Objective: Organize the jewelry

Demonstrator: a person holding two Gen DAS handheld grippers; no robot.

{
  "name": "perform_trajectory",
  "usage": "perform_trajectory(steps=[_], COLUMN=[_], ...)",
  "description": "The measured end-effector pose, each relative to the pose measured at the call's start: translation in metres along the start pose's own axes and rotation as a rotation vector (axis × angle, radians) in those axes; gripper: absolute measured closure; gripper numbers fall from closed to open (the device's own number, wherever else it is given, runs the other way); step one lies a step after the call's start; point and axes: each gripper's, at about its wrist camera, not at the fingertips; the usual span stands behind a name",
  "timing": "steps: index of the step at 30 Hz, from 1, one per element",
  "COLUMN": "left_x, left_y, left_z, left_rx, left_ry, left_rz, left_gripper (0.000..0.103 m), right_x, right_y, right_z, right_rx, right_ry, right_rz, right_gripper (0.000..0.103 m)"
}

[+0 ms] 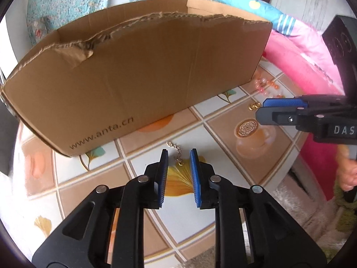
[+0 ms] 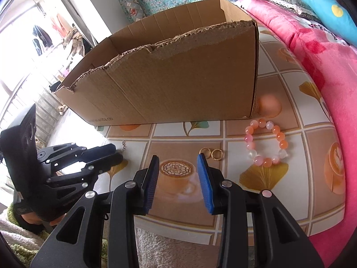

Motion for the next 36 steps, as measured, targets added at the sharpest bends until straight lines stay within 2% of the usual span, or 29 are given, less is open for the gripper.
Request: perform_trajectory(steps=[2, 3, 7, 12, 19, 27, 36], left_x=[-0.003, -0.003, -0.001, 0.010, 0.024, 0.020, 0.005], left_y=[-0.002, -0.002, 0.002, 0.029, 0.061, 0.049, 0.034], left_z=[0.001, 0.001, 0.001, -0.001, 0.005, -0.001, -0.005], left_rx=[-0.001, -0.001, -0.009, -0.081, -0.161, -0.128, -0.100], left_ry=[-0.026, -0.035, -0.019, 0.039, 0.083, 0.093, 0.057], left_rz=[0.038, 0.037, 0.021, -0.022, -0.040, -0.039, -0.043], left_gripper=[0.100, 0.102, 0.102, 0.102, 0.102, 0.102, 0.102], right_x=[-0.002, -0.003, -0.008, -0.015, -0.016, -0.016, -0.018], right_y=[0.000, -0.001, -0.001, 0.000, 0.002, 0.003, -0.003], right_z=[0.000, 0.001, 0.001, 0.001, 0.000, -0.008, 0.002], right_rx=[0.001, 0.002, 0.000, 0.000, -0.008, -0.012, -0.021], right_ry=[-0.004, -0.006, -0.013, -0.024, -0.019, 0.017, 0.060], right_rz=[0.001, 0.002, 0.000, 0.003, 0.005, -0.058, -0.163], right_gripper=[0.068, 0.068, 0.068, 0.068, 0.068, 0.068, 0.070])
Point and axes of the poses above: each gripper's, at about its wrist camera, not at the fingertips, and y roughly against the way its jaws point, x to its left, z to its top, and after that the axes turned 10 degrees about x, right-handed
